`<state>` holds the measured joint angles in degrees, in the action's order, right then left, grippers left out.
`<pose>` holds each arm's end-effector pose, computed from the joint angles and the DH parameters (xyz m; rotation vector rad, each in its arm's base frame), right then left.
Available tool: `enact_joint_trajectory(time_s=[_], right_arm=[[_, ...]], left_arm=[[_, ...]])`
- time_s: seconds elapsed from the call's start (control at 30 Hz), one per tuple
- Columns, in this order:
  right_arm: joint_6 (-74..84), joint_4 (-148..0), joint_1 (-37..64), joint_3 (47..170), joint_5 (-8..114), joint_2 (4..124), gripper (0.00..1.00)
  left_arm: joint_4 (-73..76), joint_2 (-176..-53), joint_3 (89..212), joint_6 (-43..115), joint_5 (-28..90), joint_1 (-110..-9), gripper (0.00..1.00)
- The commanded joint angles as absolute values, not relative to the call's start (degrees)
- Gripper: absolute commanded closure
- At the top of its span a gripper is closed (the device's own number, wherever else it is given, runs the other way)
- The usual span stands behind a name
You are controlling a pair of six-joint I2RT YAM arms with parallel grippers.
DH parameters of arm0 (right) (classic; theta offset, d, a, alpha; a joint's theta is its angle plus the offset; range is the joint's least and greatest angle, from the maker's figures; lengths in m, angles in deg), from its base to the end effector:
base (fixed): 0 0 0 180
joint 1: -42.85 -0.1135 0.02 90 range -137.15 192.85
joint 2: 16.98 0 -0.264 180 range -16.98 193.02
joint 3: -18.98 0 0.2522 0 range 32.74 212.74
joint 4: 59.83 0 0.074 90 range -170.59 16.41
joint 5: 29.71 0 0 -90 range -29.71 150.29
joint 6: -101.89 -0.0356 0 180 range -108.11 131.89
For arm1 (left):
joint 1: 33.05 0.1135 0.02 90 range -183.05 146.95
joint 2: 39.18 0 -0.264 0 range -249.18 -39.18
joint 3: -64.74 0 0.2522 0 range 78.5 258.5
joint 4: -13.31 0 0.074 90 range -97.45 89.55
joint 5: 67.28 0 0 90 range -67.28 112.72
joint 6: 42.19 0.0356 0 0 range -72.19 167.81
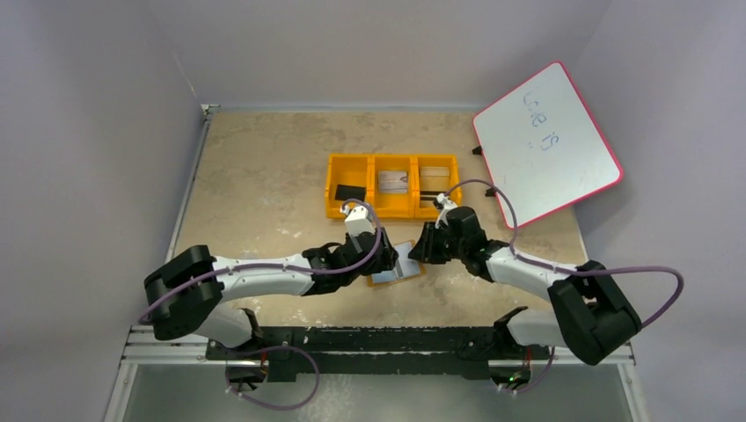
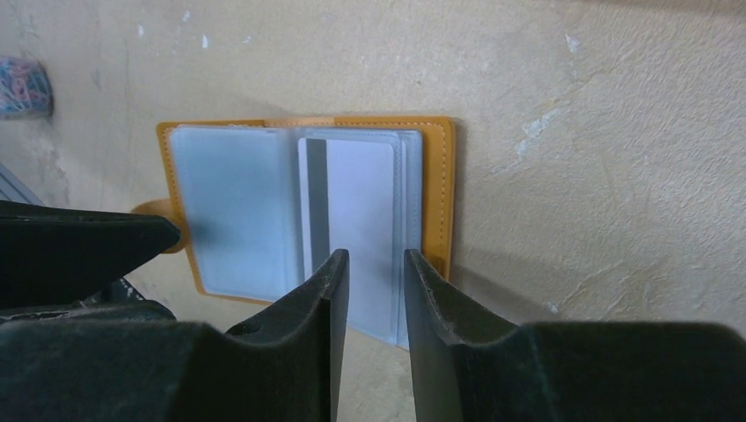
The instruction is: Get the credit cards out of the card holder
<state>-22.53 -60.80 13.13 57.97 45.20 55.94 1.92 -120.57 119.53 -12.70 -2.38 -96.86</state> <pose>0.2044 0.1273 0.1631 -0.0646 2.3071 0.8962 0.1414 -0.2533 0.1962 -0.1793 2.2542 -0.7361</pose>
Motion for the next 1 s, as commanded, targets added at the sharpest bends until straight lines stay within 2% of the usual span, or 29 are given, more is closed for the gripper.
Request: enact_joint_trajectory(time_s=[0.0,0.13,0.33,0.57,0.83,0.97], right_arm=[[-20.67,-60.18,13.06,58.84,43.67,58.2,0.69],[-19.95,-60.25,13.11,59.32,43.72,60.49,0.73],[-19.24,-60.1,13.11,60.07,45.53,62.82,0.88],[-19.54,-60.41,12.99,60.16,45.01,64.3,0.89],[-19.92,-60.16,13.0,58.77,42.66,63.7,0.9],[-20.55,-59.71,12.91,57.86,41.29,64.13,0.92]], left_arm=[[6.63,-122.34,121.71,-14.53,-0.88,-96.79,0.51],[7.2,-124.52,121.87,-14.98,0.08,-96.77,0.52],[5.31,-127.32,121.55,-16.81,0.05,-96.77,0.54],[6.19,-129.08,119.6,-18.65,-0.14,-96.76,0.56],[9.97,-130.28,116.47,-20.53,-1.41,-96.77,0.65],[13.42,-129.88,113.6,-21.47,-3.09,-96.77,0.66]])
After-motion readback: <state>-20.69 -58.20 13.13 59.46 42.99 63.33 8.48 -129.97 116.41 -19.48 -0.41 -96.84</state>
